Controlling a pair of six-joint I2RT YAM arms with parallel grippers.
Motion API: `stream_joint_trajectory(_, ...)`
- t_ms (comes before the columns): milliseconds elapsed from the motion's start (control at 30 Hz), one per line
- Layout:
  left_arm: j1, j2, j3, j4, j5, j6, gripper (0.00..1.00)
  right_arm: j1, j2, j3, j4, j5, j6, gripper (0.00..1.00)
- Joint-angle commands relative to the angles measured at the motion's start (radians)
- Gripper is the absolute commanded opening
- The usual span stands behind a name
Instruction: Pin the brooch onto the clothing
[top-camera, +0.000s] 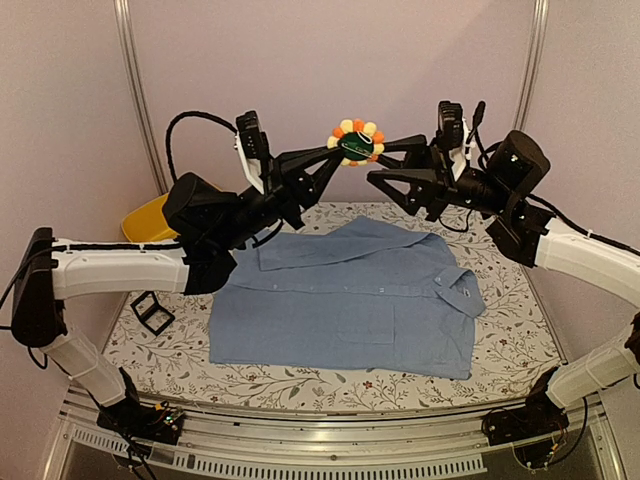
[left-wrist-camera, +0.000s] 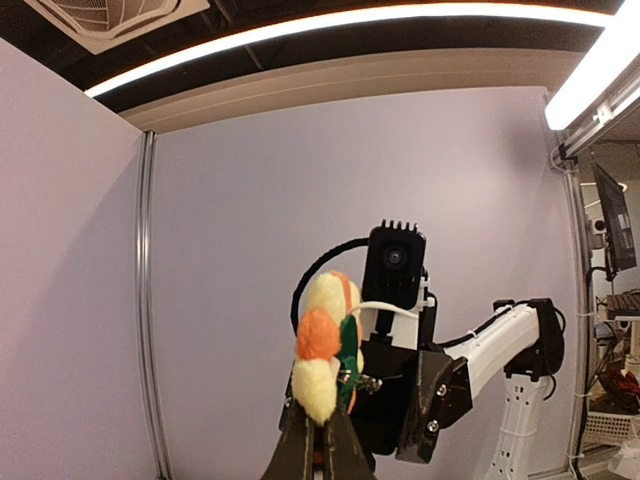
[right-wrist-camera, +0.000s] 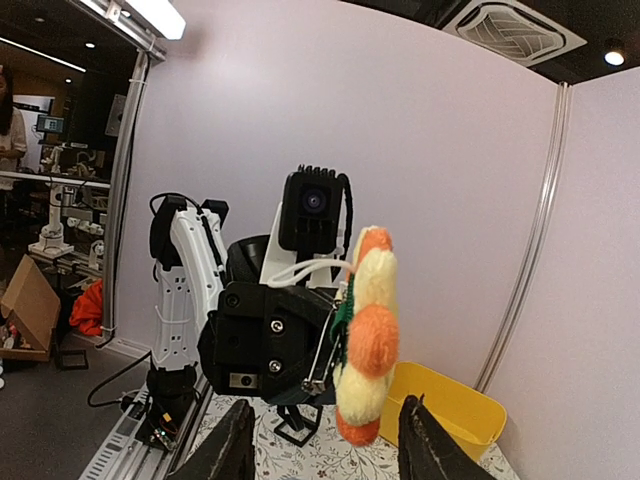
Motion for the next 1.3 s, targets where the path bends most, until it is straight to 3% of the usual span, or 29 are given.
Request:
stream_joint_trajectory(0,0.011,0.02,0.037,0.058,0.034,-0.046,0.0,0.019,0.022,0.021,0.083,0.001,0.047,0.44)
stream_joint_trajectory(167,0.011,0.031,0.044,0.053,0.044,-0.06,0.0,0.022,0.041,0.044,0.091,-0.009,0.049,0.32)
stream_joint_trajectory(533,0.012,0.041,0.05,0.027,0.053,-0.059,0.0,0.028,0.067,0.063,0.107,-0.006,0.06,0.2)
stream_joint_trajectory(667,0.013,0.039,0.049,0.025,0.054,-0.056,0.0,0.027,0.071,0.063,0.104,-0.005,0.061,0.0)
stream_joint_trajectory(833,0.02,0.035,0.047,-0.001,0.066,-0.059,0.0,0.027,0.062,0.067,0.053,0.005,0.041,0.0)
stream_joint_trajectory(867,0.025,0.027,0.044,-0.025,0.071,-0.053,0.06,0.026,0.058,0.072,0.02,0.007,0.031,0.0)
stream_joint_trajectory(967,0.053,-0.022,0.016,-0.148,0.093,0.003,0.53,-0.006,0.027,0.1,-0.143,-0.021,-0.016,0.0)
stream_joint_trajectory(1033,0.072,-0.079,-0.004,-0.29,0.096,0.081,0.68,-0.044,0.008,0.162,-0.349,-0.073,-0.076,0.0)
stream_joint_trajectory(1167,0.079,-0.179,0.04,-0.718,0.023,0.322,0.77,-0.086,0.023,0.328,-0.94,-0.083,-0.333,0.0)
stream_joint_trajectory(1267,0.078,-0.214,0.081,-0.941,0.005,0.397,0.78,-0.085,0.098,0.44,-1.253,-0.055,-0.471,0.0)
